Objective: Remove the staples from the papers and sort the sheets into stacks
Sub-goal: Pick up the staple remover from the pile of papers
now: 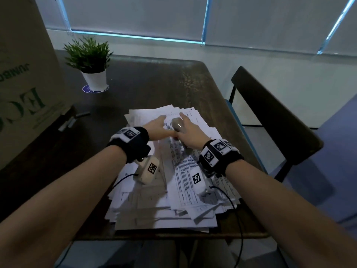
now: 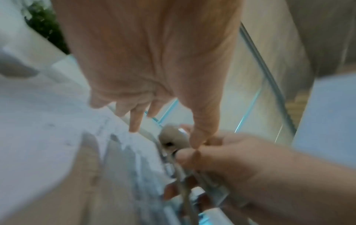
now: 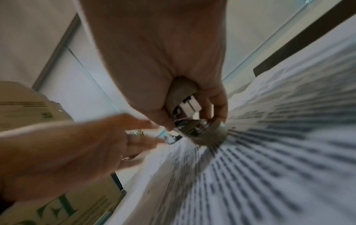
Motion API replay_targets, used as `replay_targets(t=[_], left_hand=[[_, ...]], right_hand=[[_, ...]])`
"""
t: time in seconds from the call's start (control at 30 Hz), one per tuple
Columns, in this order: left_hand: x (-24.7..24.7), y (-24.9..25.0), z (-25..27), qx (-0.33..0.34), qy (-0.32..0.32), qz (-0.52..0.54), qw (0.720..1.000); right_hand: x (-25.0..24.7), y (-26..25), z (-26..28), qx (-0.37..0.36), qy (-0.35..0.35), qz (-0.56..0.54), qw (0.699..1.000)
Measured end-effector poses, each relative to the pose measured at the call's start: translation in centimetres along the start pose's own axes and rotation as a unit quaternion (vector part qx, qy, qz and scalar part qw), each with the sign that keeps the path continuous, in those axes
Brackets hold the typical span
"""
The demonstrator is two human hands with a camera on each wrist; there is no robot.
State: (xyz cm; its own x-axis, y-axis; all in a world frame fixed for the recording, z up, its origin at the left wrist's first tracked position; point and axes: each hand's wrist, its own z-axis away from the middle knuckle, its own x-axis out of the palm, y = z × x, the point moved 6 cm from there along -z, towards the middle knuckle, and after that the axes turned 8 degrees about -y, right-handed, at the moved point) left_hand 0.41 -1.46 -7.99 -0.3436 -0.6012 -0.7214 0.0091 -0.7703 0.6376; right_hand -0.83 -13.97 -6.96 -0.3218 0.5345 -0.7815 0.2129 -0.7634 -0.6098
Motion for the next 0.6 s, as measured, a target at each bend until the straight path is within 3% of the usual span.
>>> replay_targets(t=[0.1, 0.23, 0.3, 0.43, 0.6], left_hand=[[-0.3, 1.6, 1.1, 0.039, -0.012, 0.185, 0.982], [0.7, 2.9, 1.8, 0.069, -0.087, 0.255, 0.961], [1.1, 2.9, 1.5, 0.066, -0.11, 0.24, 0.962], [1.4, 3.7, 1.3, 0.08, -0.05, 0.147, 0.985], [0.7, 3.3, 0.7, 0.054, 0.003, 0.162, 0.985]], right_hand=[[-0.2, 0.2, 1.3, -0.029, 0.026, -0.044, 0.998], [-1.1, 0.7, 3.0, -0.046, 0.047, -0.083, 0.994], [-1.4, 1.2, 3.4, -0.035, 0.04, -0.095, 0.994], [-1.8, 1.2, 4.0, -0.043, 0.061, -0.07, 0.995], [-1.3, 4.4, 4.3, 0.086, 0.025, -0.106, 0.99]])
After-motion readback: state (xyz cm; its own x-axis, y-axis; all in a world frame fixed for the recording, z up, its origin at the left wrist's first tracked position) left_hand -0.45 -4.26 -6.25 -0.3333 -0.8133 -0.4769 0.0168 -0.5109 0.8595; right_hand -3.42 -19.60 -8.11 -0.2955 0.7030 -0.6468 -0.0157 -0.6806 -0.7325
